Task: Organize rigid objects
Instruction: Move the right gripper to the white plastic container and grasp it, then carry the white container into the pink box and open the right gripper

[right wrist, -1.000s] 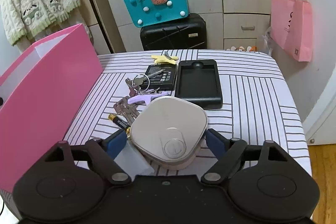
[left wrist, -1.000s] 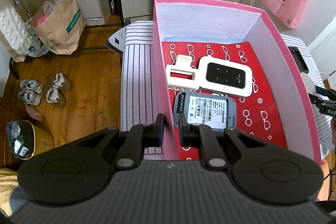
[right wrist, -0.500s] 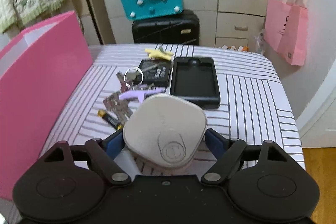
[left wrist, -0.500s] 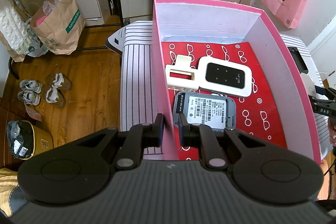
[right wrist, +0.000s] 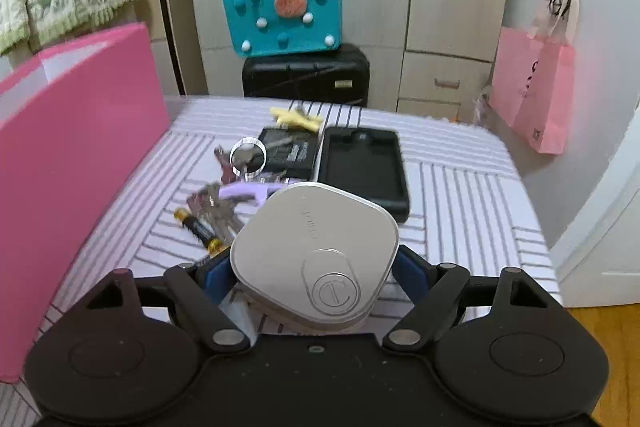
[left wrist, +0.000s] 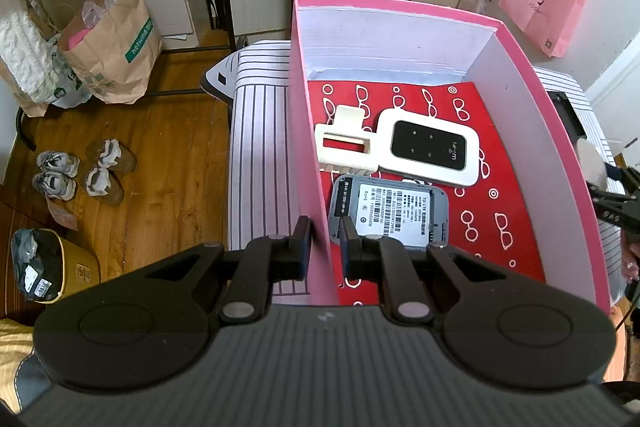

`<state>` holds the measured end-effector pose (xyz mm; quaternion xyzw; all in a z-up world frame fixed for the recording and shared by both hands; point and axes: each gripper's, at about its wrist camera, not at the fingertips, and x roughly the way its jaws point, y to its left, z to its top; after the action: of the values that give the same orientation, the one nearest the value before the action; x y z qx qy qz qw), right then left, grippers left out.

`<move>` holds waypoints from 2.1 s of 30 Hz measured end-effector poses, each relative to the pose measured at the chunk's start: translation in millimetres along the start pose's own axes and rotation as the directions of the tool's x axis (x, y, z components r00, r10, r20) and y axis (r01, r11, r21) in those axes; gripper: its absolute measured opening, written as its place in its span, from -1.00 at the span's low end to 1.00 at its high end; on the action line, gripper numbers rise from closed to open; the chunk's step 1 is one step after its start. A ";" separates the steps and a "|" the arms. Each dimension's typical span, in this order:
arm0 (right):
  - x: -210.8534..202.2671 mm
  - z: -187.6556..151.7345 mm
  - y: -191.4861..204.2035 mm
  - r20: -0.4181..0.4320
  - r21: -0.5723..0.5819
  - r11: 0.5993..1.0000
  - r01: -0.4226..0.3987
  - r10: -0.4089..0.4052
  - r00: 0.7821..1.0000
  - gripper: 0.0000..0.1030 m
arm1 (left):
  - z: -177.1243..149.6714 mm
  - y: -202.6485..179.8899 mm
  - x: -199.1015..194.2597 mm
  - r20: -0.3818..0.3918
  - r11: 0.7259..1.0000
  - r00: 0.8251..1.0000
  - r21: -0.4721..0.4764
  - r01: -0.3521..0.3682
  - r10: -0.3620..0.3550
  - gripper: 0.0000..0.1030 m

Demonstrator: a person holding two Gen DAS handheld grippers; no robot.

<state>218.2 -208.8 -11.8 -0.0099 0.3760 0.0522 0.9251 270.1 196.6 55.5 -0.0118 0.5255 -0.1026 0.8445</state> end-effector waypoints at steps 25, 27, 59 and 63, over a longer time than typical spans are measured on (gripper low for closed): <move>-72.5 96.7 99.0 -0.072 -0.236 0.827 -0.510 0.508 0.858 0.66 | 4.7 -1.6 0.8 -0.023 0.999 1.000 0.033 -0.008 0.009 -0.76; -68.0 100.1 121.3 -0.113 -0.319 0.794 -0.517 0.509 0.853 0.66 | 4.0 -0.2 0.6 -0.020 1.000 1.000 0.026 -0.003 0.003 -0.76; 16.5 80.0 227.2 -0.509 -0.731 0.437 -0.524 0.161 0.845 0.63 | 2.3 1.8 0.7 -0.011 0.999 1.000 0.035 0.012 -0.012 -0.76; 6.9 84.2 221.7 -0.419 -0.770 0.460 -0.442 0.158 0.894 0.65 | 4.2 1.5 1.1 -0.022 0.999 1.000 0.036 0.008 -0.007 -0.76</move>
<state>258.5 17.1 48.4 -0.4004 0.4278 0.3908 0.7099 274.6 197.5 56.2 0.0023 0.5326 -0.1153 0.8385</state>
